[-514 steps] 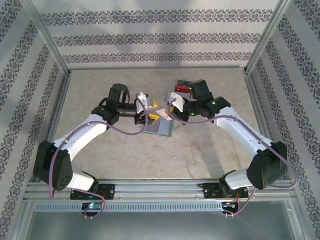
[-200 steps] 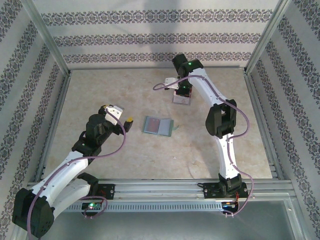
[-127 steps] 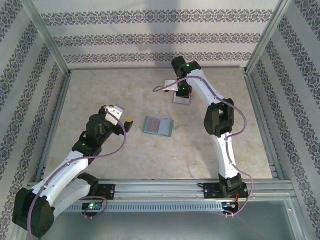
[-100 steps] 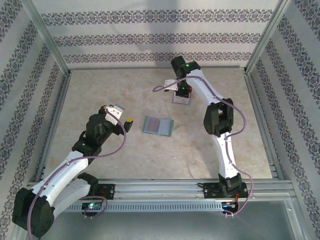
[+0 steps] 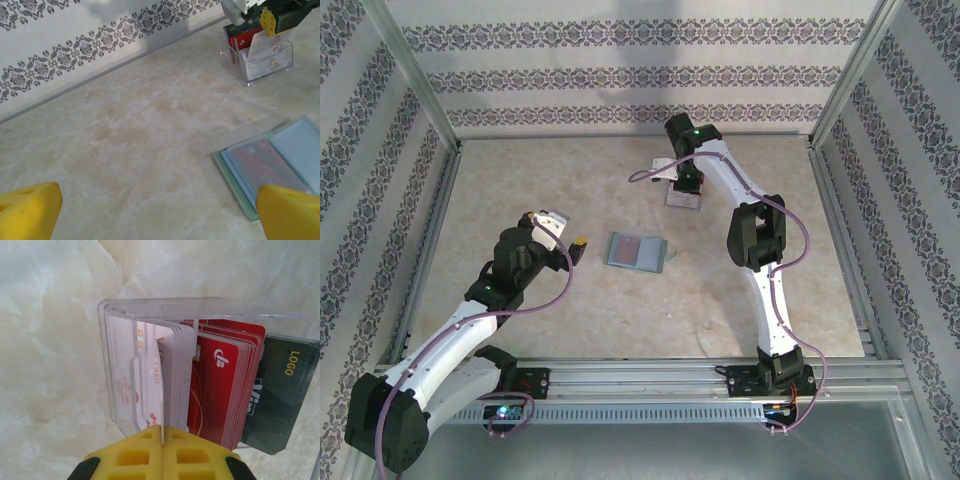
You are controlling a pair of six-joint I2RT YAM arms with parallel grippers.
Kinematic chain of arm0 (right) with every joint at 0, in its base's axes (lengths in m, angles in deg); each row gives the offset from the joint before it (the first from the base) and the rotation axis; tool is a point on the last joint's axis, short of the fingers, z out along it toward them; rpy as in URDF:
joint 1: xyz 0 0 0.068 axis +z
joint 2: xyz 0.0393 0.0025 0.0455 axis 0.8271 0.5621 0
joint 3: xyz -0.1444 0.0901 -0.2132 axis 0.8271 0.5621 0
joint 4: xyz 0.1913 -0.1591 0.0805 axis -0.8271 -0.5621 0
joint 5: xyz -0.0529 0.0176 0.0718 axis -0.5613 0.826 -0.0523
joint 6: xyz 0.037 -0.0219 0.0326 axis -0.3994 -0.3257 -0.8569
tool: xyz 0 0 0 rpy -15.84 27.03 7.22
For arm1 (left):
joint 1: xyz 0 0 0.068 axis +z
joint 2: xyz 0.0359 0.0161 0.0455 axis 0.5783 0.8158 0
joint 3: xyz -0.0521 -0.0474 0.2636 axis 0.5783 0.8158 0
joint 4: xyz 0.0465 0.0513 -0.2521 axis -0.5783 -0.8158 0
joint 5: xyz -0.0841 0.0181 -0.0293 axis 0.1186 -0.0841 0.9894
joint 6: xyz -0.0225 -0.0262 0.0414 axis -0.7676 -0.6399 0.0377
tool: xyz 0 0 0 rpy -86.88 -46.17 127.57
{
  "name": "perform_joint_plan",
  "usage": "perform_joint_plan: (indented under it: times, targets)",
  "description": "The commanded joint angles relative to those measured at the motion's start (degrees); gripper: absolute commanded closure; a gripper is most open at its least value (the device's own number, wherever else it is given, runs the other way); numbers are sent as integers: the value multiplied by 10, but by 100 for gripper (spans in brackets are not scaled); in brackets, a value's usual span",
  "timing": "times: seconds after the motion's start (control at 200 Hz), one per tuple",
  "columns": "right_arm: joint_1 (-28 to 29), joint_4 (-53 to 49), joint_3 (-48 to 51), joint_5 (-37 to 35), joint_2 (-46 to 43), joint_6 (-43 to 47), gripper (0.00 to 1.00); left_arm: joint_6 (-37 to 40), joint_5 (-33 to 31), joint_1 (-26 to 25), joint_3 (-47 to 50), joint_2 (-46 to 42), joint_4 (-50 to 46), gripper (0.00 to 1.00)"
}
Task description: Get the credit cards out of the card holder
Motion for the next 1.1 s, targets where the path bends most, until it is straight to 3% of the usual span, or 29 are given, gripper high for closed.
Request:
perform_joint_plan:
  times: [0.0,0.4,0.54,0.764,1.094]
  targets:
    - [-6,1,-6,6,13,2,100,-4,-3,5,-18,3,-7,0]
    - [-10,18,-6,20,26,-8,100,-6,-1,5,-22,11,-10,0]
    - [-11,21,-6,20,26,-11,89,-7,0,5,-25,13,-11,0]
    - [-12,22,-7,21,11,-13,81,-13,1,5,-26,17,-11,0]
    - [-7,21,0,30,-51,-61,76,-46,-5,5,-33,28,-15,0]
